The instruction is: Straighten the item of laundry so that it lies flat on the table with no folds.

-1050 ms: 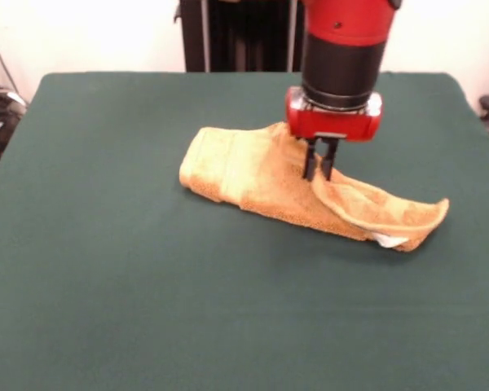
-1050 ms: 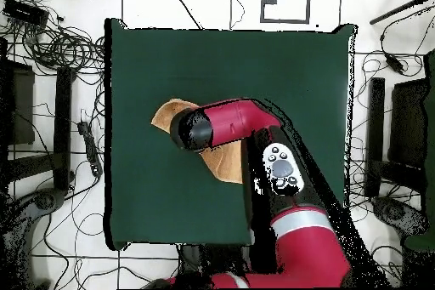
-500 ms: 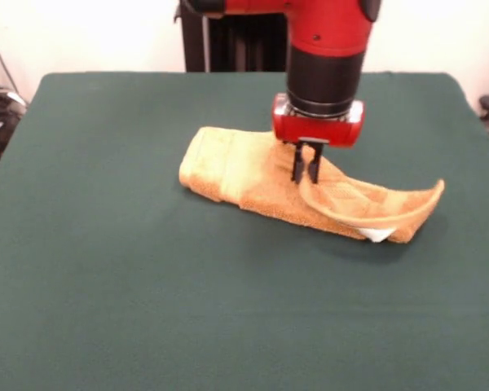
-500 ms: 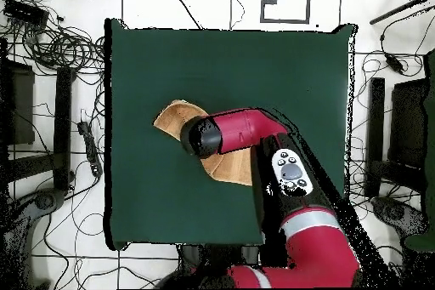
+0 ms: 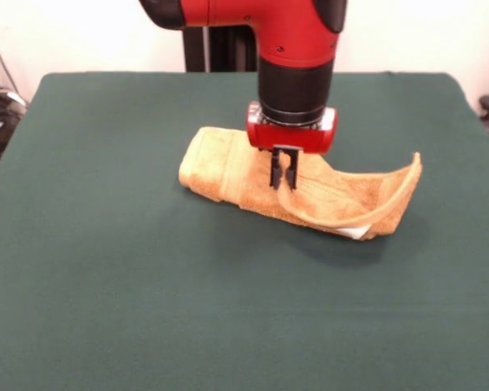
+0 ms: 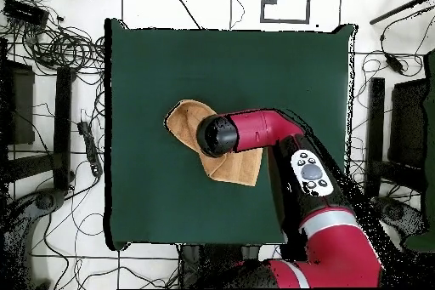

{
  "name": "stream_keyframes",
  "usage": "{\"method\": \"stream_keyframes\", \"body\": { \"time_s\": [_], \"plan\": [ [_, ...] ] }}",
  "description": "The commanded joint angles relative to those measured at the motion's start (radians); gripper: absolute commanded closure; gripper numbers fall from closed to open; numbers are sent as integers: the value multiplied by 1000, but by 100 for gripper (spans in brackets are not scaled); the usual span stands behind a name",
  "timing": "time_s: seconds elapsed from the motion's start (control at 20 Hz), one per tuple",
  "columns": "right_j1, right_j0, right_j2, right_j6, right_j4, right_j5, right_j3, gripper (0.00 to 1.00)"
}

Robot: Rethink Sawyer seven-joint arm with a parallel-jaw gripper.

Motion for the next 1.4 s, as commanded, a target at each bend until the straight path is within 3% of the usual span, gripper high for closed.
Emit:
{"method": "stream_keyframes", "body": {
  "time_s": [0.05, 0.3, 0.85, 1.4],
  "plan": [
    [50, 35, 120, -273, -49, 145, -28, 100],
    [53, 41, 126, -280, -50, 181, -51, 100],
    [79, 48, 180, -413, -78, 325, -175, 100],
    [97, 47, 197, -402, -104, 311, -214, 100]
  ]
}}
